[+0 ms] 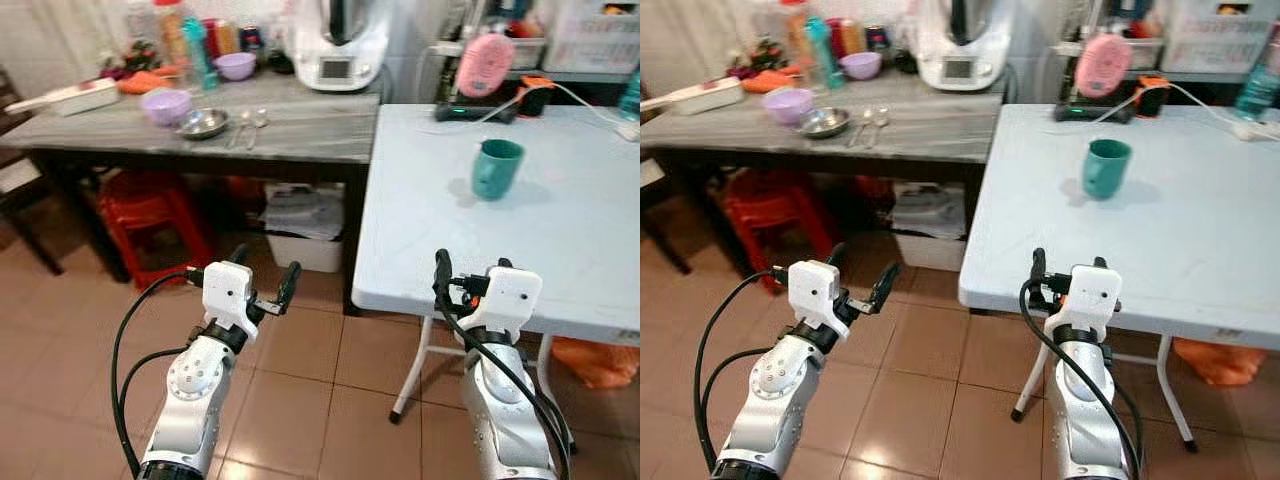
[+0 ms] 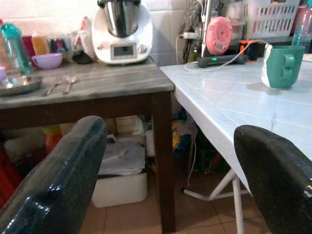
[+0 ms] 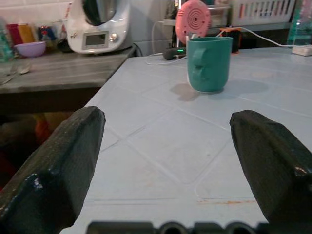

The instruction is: Setting the table

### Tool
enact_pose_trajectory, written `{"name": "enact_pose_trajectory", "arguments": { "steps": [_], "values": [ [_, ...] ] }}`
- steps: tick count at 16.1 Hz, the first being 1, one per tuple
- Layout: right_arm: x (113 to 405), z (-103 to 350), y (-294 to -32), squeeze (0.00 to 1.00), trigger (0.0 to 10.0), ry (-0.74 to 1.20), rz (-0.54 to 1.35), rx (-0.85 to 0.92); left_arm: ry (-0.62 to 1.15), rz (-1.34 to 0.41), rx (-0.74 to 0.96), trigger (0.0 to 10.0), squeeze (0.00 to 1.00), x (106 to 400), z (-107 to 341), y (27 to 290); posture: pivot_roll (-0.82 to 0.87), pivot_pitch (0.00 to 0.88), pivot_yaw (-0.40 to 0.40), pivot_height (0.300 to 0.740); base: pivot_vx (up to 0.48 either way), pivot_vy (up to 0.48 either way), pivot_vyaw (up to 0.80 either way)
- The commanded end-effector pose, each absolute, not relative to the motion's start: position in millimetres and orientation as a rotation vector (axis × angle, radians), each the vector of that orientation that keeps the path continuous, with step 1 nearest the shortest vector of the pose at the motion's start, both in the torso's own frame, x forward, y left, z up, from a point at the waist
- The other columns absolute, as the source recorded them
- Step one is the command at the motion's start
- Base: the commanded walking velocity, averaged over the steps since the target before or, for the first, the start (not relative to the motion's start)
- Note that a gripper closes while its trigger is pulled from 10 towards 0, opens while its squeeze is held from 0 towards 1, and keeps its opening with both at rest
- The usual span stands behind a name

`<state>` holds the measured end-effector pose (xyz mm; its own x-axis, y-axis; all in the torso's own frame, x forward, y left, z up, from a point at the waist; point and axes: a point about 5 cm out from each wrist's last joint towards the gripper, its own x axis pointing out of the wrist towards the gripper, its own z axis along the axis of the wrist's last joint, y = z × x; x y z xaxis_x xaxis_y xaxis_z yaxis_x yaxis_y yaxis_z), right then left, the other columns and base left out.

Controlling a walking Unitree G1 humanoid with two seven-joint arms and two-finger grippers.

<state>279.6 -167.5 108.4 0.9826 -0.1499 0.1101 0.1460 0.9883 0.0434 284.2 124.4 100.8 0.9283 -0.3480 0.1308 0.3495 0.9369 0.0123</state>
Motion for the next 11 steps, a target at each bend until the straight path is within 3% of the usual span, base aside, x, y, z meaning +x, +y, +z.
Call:
{"name": "enact_pose_trajectory", "arguments": {
  "steps": [1, 3, 11],
  "values": [
    [282.4, 113.1, -163.1, 0.0, 10.0, -0.128, -0.132, 0.037, -0.131, -0.352, -0.003, 10.0, 0.0, 285.8, 102.9, 127.2, 0.02, 0.0, 0.048, 0.74, 0.0, 0.0, 0.0],
    [282.4, 113.0, -163.2, 0.0, 10.0, -0.128, -0.134, 0.037, -0.123, -0.352, -0.01, 10.0, 0.0, 286.4, 102.5, 126.8, 0.02, 0.0, 0.049, 0.74, 0.0, -0.152, 0.0],
    [282.5, 111.8, -162.8, 0.0, 10.0, -0.126, -0.137, 0.04, -0.118, -0.365, -0.001, 10.0, 0.0, 287.5, 103.1, 126.6, 0.02, 0.0, 0.058, 0.74, 0.0, -0.48, 0.0]
  ]
}}
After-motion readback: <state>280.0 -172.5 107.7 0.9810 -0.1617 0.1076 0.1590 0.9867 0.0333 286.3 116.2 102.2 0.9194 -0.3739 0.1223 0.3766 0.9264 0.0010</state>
